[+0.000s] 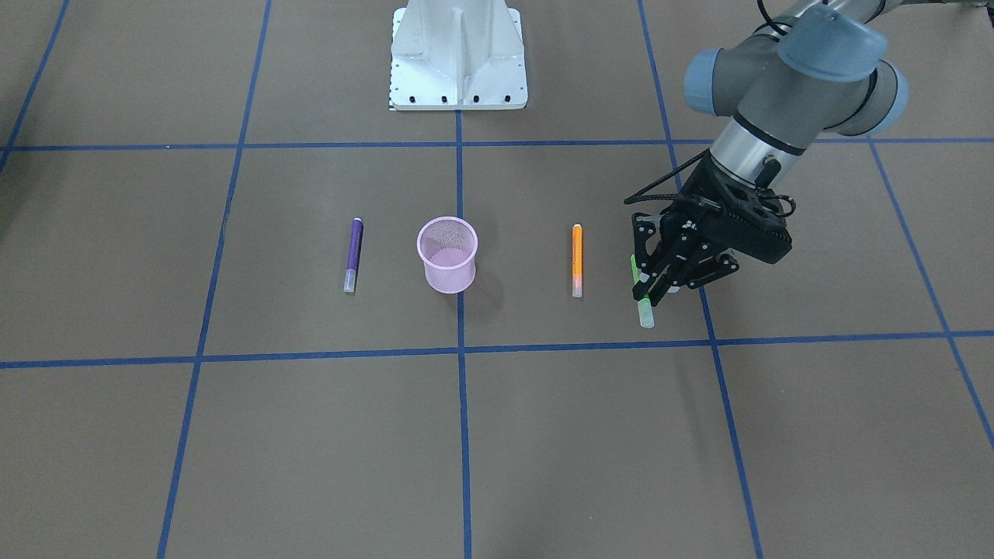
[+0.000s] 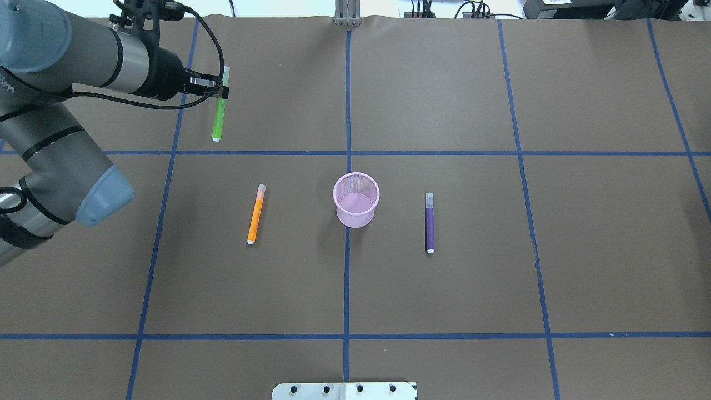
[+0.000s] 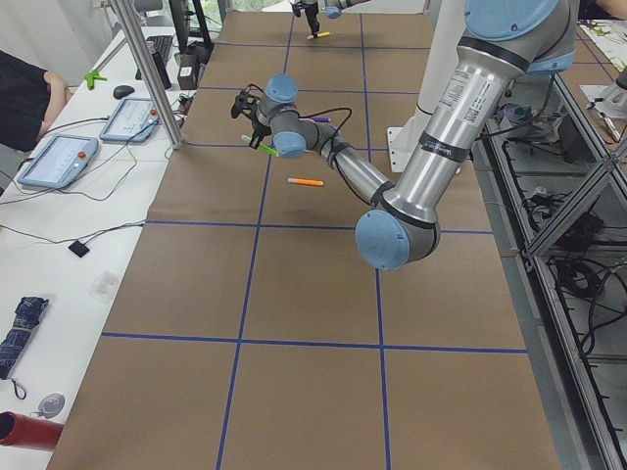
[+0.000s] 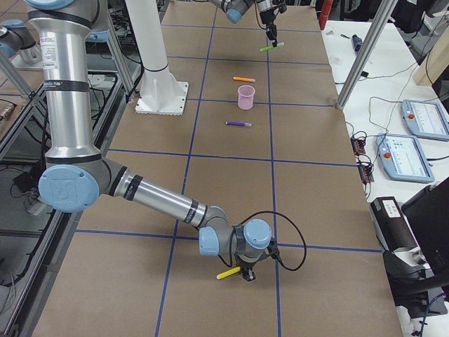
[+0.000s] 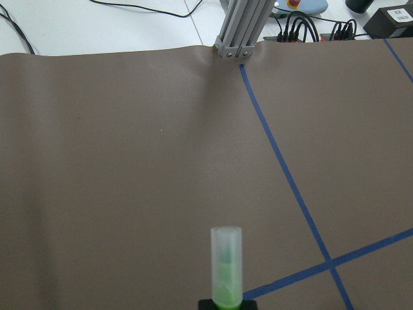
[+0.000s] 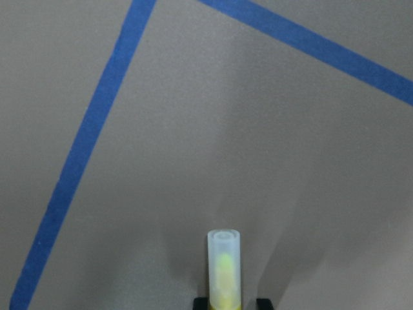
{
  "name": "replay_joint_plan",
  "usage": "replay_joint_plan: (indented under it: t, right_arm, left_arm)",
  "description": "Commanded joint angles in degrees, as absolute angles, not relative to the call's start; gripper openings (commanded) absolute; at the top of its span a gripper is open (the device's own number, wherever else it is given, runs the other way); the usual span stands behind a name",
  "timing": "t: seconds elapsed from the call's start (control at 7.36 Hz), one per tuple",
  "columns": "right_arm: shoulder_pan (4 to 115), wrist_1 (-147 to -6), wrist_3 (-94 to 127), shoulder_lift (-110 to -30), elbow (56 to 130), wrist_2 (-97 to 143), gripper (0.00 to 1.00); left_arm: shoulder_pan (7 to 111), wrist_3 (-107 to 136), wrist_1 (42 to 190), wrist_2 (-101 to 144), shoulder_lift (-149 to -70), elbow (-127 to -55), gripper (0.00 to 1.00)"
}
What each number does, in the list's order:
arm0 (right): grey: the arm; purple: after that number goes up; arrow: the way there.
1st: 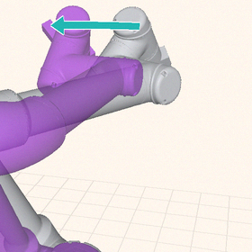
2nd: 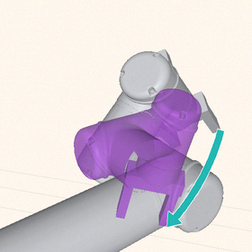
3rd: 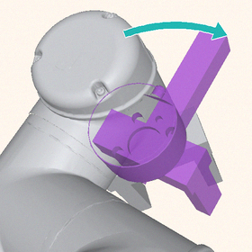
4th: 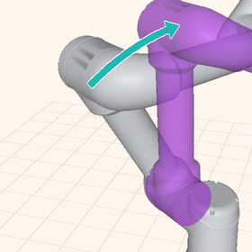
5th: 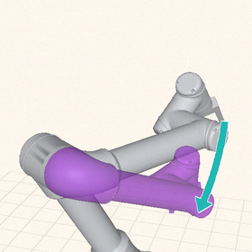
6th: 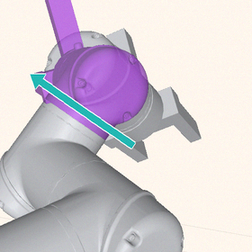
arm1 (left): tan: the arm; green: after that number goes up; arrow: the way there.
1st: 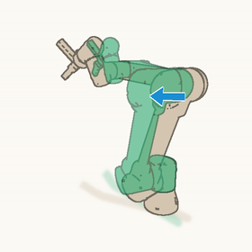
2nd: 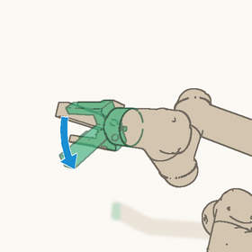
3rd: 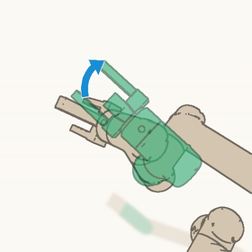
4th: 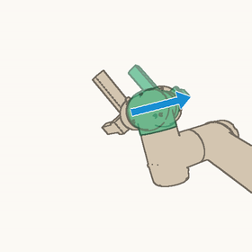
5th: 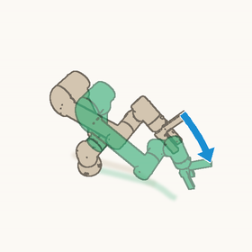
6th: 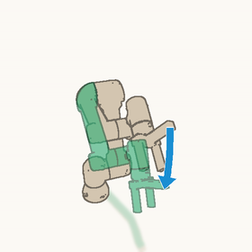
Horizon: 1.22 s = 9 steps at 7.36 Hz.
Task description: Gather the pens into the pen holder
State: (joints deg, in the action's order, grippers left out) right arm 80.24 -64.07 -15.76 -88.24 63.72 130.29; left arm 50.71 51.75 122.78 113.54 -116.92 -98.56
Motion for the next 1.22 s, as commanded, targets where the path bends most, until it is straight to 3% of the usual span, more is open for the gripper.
replay_joint_plan:
  t: [0.0,0.14,0.68,1.09]
  right_arm:
    - [80.24,-64.07,-15.65,-88.24,63.72,130.08,0.06]
    - [80.24,-63.81,-15.73,-88.24,63.72,129.56,0.00]
    - [81.81,-65.57,-14.24,-86.22,68.46,133.74,0.00]
    - [85.42,-65.57,-7.75,-85.78,76.10,136.31,0.00]
  left_arm:
    - [50.71,51.68,122.78,113.55,-116.89,-98.61,0.00]
    - [50.71,51.68,122.78,113.55,-116.81,-98.61,0.00]
    - [49.14,52.21,123.48,109.64,-117.42,-99.40,0.00]
    - [37.38,59.22,129.01,89.86,-117.60,-101.50,0.00]
